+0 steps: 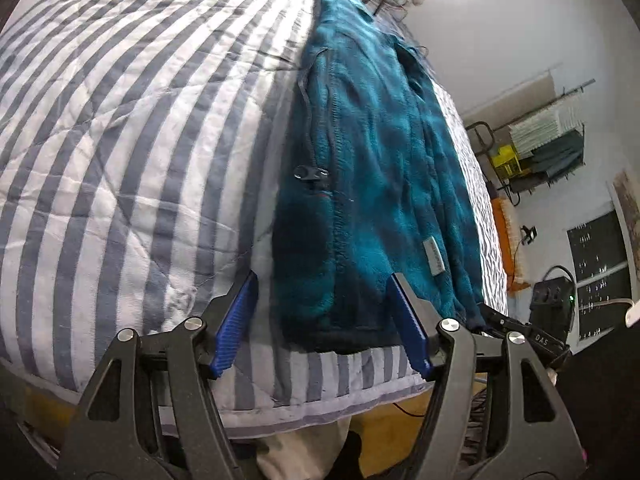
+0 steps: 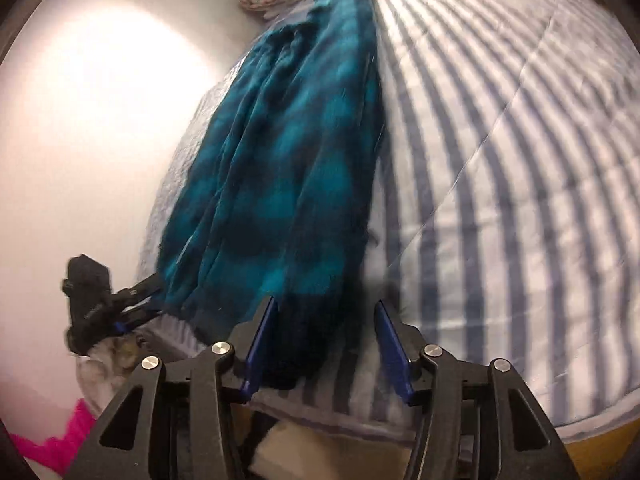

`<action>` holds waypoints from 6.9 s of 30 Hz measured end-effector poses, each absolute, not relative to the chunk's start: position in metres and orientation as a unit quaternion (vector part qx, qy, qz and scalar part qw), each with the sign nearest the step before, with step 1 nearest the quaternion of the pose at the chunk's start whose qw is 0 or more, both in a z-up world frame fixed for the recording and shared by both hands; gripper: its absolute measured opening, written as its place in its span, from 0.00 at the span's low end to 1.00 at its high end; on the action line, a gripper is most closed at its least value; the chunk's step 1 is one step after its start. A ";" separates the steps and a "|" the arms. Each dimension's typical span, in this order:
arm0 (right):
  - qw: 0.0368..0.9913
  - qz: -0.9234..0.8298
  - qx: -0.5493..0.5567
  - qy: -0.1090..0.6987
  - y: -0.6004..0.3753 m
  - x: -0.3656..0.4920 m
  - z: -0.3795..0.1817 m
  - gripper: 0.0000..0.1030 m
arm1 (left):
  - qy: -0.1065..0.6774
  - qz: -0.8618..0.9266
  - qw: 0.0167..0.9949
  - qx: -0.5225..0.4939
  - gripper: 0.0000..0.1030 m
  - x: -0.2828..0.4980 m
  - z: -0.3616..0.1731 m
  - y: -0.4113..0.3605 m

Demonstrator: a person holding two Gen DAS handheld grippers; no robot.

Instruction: Fold large clothes

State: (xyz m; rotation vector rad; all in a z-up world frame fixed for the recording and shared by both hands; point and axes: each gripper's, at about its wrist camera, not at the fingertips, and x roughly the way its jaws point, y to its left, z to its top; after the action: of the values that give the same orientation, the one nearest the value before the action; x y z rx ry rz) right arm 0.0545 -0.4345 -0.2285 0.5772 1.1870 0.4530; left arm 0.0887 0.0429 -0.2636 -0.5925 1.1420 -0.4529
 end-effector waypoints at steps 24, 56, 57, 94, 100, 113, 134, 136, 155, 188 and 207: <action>0.739 0.290 0.380 0.475 -0.418 0.077 -0.179 0.16 | 0.490 -0.273 0.733 -0.385 0.22 0.098 -0.209 0.027; 0.763 0.150 0.344 0.527 -0.430 0.309 -0.206 0.15 | 0.500 -0.172 0.777 -0.341 0.21 0.323 -0.234 -0.008; 0.759 0.148 0.348 0.531 -0.430 0.312 -0.212 0.15 | 0.503 -0.170 0.778 -0.337 0.21 0.326 -0.237 -0.011; 0.850 0.176 0.124 0.482 -0.434 0.299 -0.181 0.62 | 0.482 -0.245 0.829 -0.139 0.61 0.330 -0.213 0.003; 0.849 0.169 0.083 0.493 -0.420 0.307 -0.177 0.12 | 0.478 -0.231 0.840 -0.109 0.06 0.340 -0.209 -0.012; 0.846 0.126 0.089 0.511 -0.428 0.323 -0.187 0.23 | 0.498 -0.162 0.831 -0.191 0.13 0.369 -0.240 0.009; 0.846 0.210 0.013 0.490 -0.337 0.293 -0.180 0.29 | 0.496 -0.240 0.833 -0.052 0.13 0.344 -0.228 -0.072; 0.837 0.196 0.020 0.511 -0.339 0.299 -0.198 0.28 | 0.500 -0.237 0.831 -0.054 0.14 0.347 -0.243 -0.071; 0.895 0.173 0.119 0.394 -0.439 0.350 -0.022 0.46 | 0.417 -0.220 0.876 -0.102 0.48 0.440 -0.090 0.002; 0.859 0.101 0.187 0.466 -0.459 0.563 -0.220 0.52 | 0.516 -0.160 0.835 -0.106 0.60 0.655 -0.267 -0.043; 0.900 0.129 0.023 0.417 -0.403 0.530 -0.141 0.06 | 0.448 -0.177 0.875 -0.043 0.10 0.611 -0.212 -0.076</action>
State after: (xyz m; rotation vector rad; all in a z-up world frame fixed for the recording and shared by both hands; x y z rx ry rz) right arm 0.5304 -0.4025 -0.1406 0.0485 0.8622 0.2665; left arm 0.6112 -0.0763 -0.2124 -0.0903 0.9346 -0.3702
